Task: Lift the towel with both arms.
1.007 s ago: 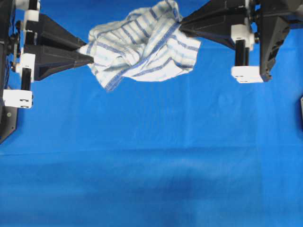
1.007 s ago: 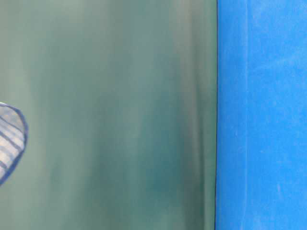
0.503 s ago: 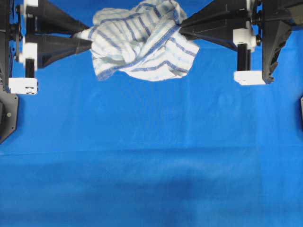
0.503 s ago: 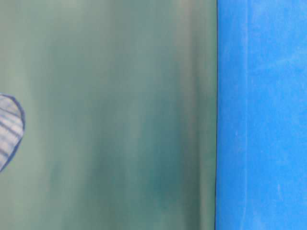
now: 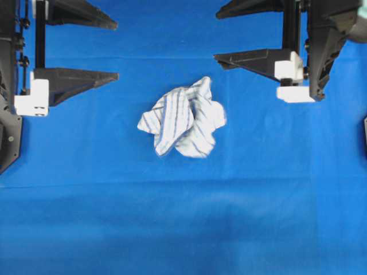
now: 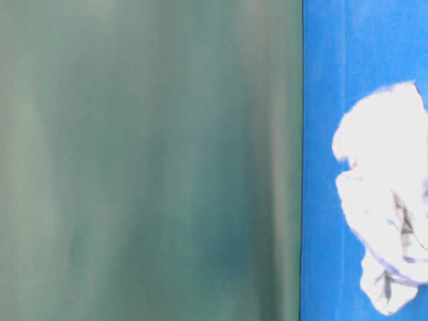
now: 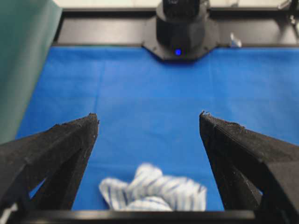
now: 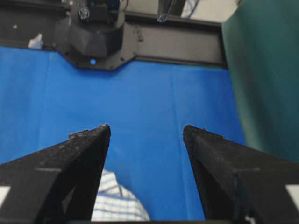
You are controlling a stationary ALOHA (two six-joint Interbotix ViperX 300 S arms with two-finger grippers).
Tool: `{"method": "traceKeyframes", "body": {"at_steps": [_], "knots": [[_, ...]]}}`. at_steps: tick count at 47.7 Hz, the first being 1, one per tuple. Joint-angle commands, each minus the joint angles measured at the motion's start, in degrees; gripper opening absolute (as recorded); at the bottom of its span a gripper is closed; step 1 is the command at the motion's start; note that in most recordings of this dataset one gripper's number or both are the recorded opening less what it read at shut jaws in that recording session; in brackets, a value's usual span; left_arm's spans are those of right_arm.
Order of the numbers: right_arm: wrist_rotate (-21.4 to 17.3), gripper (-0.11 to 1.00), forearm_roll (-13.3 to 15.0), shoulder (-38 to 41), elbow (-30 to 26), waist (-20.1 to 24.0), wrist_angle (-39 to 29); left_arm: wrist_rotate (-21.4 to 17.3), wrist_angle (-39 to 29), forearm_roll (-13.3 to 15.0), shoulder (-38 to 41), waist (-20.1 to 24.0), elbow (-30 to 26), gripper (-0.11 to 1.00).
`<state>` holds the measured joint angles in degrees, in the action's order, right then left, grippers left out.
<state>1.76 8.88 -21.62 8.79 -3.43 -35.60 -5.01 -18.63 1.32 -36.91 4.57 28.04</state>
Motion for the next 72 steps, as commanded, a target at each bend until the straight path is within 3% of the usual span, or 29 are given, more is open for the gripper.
{"method": "traceKeyframes", "body": {"at_steps": [1, 13, 32, 42, 52, 72], "knots": [[-0.26, 0.65, 0.09, -0.53, 0.70, 0.00, -0.09, 0.00, 0.97, 0.09, 0.62, -0.88, 0.62, 0.93], [-3.34, 0.65, 0.09, -0.18, 9.40, 0.00, 2.29, 0.00, 6.24, 0.18, 5.36, -3.60, 6.68, 0.93], [-8.61, 0.65, 0.00, 4.39, 23.20, 0.00, 13.62, 0.00, 14.59, 0.26, 15.56, -4.75, 15.64, 0.93], [-11.34, 0.65, 0.00, 9.32, 28.39, 0.00, 19.86, 0.09, 24.96, 0.26, 21.45, -4.75, 21.36, 0.93], [-13.80, 0.65, -0.09, 15.91, 31.82, 0.09, 25.14, 0.09, 32.87, 0.44, 28.21, -4.83, 23.99, 0.93], [-15.38, 0.65, -0.09, 26.46, 33.22, 1.05, 29.79, 0.09, 39.90, 0.53, 41.31, -5.01, 23.73, 0.93]]}}
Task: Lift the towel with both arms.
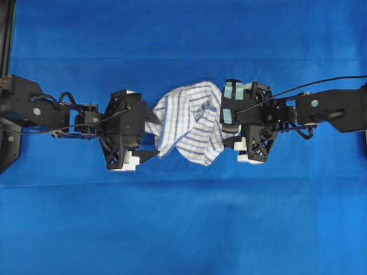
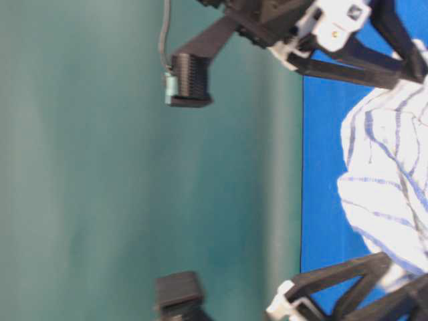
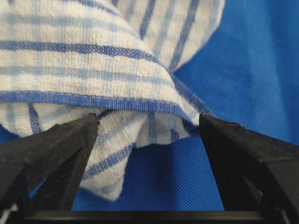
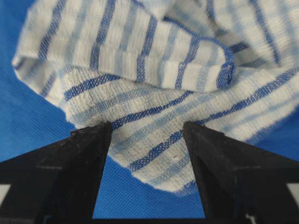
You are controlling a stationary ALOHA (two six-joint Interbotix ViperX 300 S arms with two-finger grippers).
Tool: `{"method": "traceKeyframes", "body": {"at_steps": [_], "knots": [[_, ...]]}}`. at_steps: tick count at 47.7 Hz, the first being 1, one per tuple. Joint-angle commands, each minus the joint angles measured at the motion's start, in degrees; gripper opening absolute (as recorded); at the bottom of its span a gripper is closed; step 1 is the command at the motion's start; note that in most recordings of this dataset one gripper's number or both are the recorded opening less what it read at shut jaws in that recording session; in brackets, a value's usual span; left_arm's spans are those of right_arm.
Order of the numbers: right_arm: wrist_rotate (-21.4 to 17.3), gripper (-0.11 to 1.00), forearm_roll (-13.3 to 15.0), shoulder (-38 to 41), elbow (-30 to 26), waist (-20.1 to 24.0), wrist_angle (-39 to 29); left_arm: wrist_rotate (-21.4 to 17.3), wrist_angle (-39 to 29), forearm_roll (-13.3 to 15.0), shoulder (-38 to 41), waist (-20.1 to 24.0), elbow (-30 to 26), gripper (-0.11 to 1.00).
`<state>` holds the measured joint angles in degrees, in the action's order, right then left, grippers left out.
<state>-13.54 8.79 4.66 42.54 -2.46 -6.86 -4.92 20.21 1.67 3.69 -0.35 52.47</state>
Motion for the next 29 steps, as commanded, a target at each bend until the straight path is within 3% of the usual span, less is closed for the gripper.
{"method": "traceKeyframes", "body": {"at_steps": [1, 21, 25, 29], "knots": [[-0.09, 0.65, 0.00, 0.53, -0.53, 0.18, 1.32, 0.00, 1.23, 0.09, 1.14, -0.09, -0.70, 0.93], [-0.09, 0.64, 0.00, 2.55, -1.14, 0.18, 2.72, 0.09, 1.32, 0.18, 2.99, -0.09, -0.97, 0.89], [0.26, 0.56, 0.09, 2.46, -1.32, 0.18, 2.46, 0.53, 0.00, 0.26, 2.99, -0.35, -0.97, 0.75], [0.26, 0.33, 0.09, 2.37, -1.49, 0.18, 2.20, 1.32, -1.14, 0.26, 2.90, -0.35, -0.97, 0.53]]}}
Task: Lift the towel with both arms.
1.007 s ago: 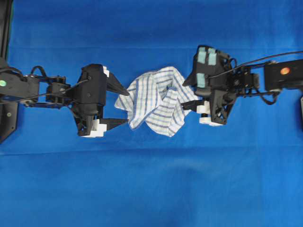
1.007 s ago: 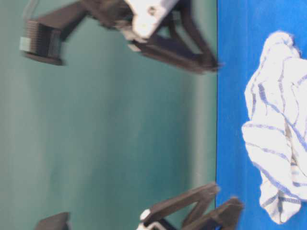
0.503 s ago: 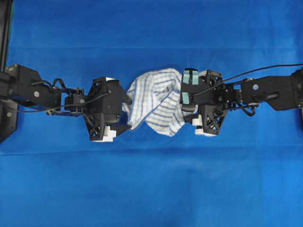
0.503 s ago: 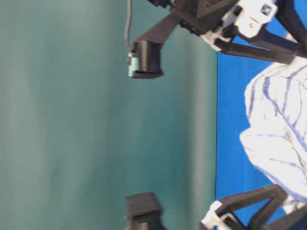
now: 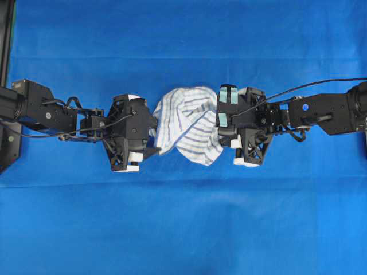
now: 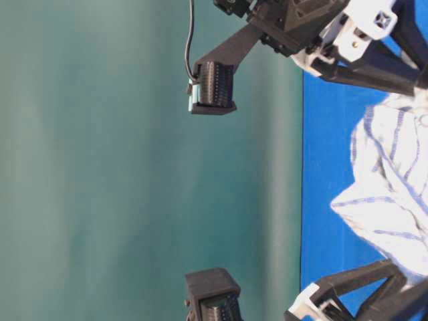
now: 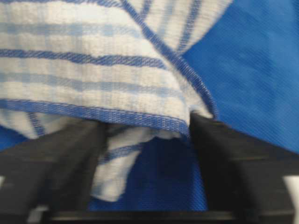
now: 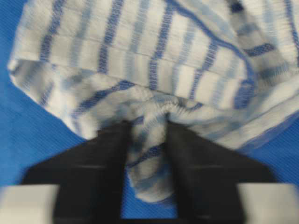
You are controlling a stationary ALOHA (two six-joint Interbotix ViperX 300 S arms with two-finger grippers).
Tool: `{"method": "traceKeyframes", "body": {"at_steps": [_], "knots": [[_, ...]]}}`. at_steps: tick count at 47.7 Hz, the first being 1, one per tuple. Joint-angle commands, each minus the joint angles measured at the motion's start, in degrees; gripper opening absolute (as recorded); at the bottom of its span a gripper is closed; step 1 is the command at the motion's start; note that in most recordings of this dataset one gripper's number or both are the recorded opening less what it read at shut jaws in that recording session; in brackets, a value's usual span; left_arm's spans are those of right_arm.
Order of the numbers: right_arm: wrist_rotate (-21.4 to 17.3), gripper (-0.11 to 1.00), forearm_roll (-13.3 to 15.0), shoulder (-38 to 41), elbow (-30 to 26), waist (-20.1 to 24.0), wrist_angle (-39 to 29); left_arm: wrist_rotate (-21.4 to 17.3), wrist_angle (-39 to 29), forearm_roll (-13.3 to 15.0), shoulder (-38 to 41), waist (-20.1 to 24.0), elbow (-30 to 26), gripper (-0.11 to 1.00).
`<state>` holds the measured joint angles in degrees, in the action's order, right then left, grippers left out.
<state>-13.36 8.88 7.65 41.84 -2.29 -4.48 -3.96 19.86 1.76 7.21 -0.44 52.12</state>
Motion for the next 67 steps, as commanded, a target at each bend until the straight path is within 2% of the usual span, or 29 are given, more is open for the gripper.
{"method": "traceKeyframes", "body": {"at_steps": [1, 4, 7, 9, 17, 27, 36, 42, 49, 56, 67], "knots": [[0.09, 0.27, -0.09, -0.62, -0.79, -0.09, -0.18, 0.44, -0.79, 0.18, -0.53, -0.26, -0.70, 0.44], [0.09, 0.09, 0.00, -0.88, -0.79, -0.09, -0.18, 0.44, -0.88, 0.09, -0.62, -0.26, -0.70, 0.27], [0.09, 0.07, 0.00, -1.14, -0.79, -0.09, -0.26, 0.44, -0.88, 0.18, -0.70, -0.26, -0.70, 0.13], [0.09, 0.07, 0.00, -1.32, -0.88, 0.00, -0.26, 0.44, -0.97, 0.09, -0.88, -0.26, -0.79, 0.10], [-0.26, 0.07, -0.09, -4.92, -1.41, 0.00, -1.05, 0.62, -3.52, 0.18, -4.66, -0.26, -1.05, 0.10], [-0.26, 0.07, -0.09, -12.74, -5.36, -0.09, -6.24, 0.70, -16.08, 0.18, -17.40, 0.00, -4.22, 0.10], [0.62, 0.07, 0.26, -18.81, -12.22, -0.18, -14.68, 0.70, -25.49, 0.09, -27.42, 0.97, -7.47, 0.10], [0.97, 0.07, 0.35, -21.45, -16.08, -0.26, -18.46, 0.70, -29.36, 0.18, -33.22, 1.14, -9.67, 0.10], [1.58, 0.07, 2.20, -24.17, -21.18, -0.26, -23.03, 0.44, -32.17, 0.09, -38.76, 1.23, -12.48, 0.10], [3.43, 0.07, 3.34, -25.49, -26.89, -0.35, -26.81, 0.35, -34.28, -0.09, -42.10, 2.46, -15.21, 0.10], [7.12, 0.07, 3.25, -25.66, -34.72, -0.35, -30.06, 0.18, -40.17, -0.09, -44.56, 4.83, -23.12, 0.10]]}}
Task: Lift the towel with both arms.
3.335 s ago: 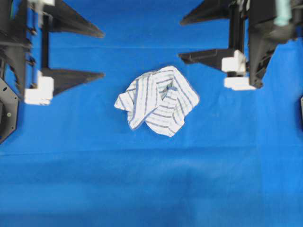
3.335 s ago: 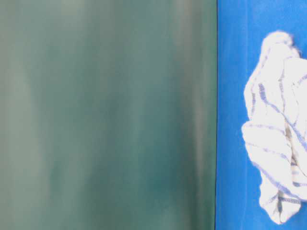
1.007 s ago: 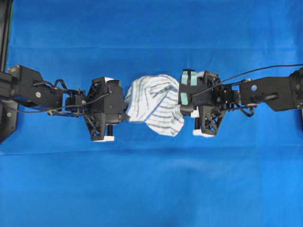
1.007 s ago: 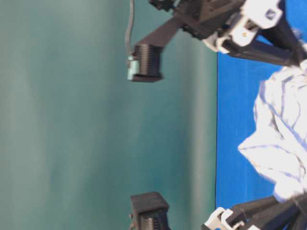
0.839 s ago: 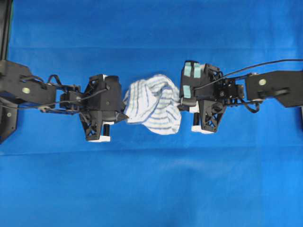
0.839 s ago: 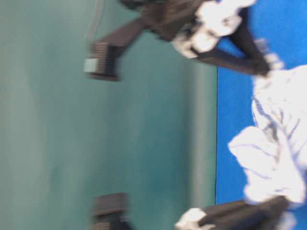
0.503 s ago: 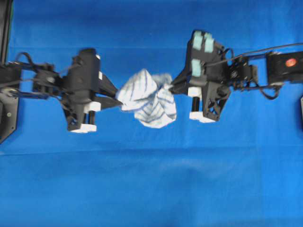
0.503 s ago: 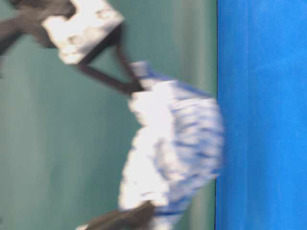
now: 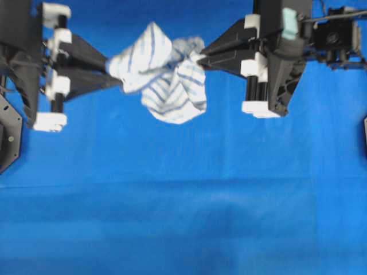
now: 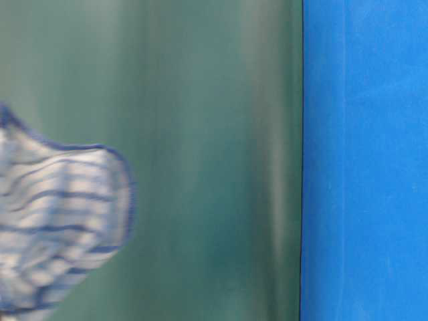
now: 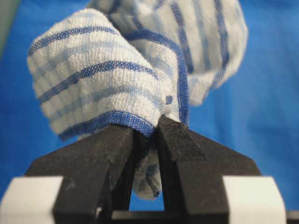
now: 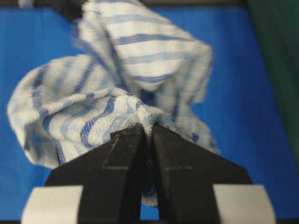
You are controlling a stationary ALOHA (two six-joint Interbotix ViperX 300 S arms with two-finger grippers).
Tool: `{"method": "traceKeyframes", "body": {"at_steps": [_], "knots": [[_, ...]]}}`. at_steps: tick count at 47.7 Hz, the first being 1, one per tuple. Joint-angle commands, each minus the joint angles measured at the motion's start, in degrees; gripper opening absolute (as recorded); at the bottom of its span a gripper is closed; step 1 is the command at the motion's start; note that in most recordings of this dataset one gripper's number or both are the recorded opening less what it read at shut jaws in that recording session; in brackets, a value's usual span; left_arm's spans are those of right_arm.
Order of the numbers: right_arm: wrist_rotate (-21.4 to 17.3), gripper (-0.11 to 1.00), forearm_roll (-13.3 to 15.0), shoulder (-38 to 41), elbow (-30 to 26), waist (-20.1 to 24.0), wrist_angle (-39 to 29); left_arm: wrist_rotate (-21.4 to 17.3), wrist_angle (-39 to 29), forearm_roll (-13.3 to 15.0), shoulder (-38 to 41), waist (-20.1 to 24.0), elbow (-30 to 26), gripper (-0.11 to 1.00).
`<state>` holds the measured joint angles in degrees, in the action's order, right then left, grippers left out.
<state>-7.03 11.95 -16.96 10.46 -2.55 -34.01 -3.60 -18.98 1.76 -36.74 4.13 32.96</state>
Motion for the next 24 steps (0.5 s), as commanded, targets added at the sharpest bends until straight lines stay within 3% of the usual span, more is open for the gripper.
{"method": "traceKeyframes", "body": {"at_steps": [1, 12, 24], "knots": [[0.97, 0.07, 0.26, -1.14, -3.96, -0.09, -0.79, -0.18, -1.93, -0.09, -0.70, 0.35, -4.75, 0.10], [1.85, 0.07, 0.26, -1.23, -9.23, -0.09, -2.29, -0.35, -7.47, -0.26, 0.00, 0.79, -12.30, 0.10], [1.49, 0.07, 0.26, -1.14, -10.63, -0.26, -2.37, -0.35, -7.91, -0.26, 0.18, 0.79, -13.45, 0.10]]}}
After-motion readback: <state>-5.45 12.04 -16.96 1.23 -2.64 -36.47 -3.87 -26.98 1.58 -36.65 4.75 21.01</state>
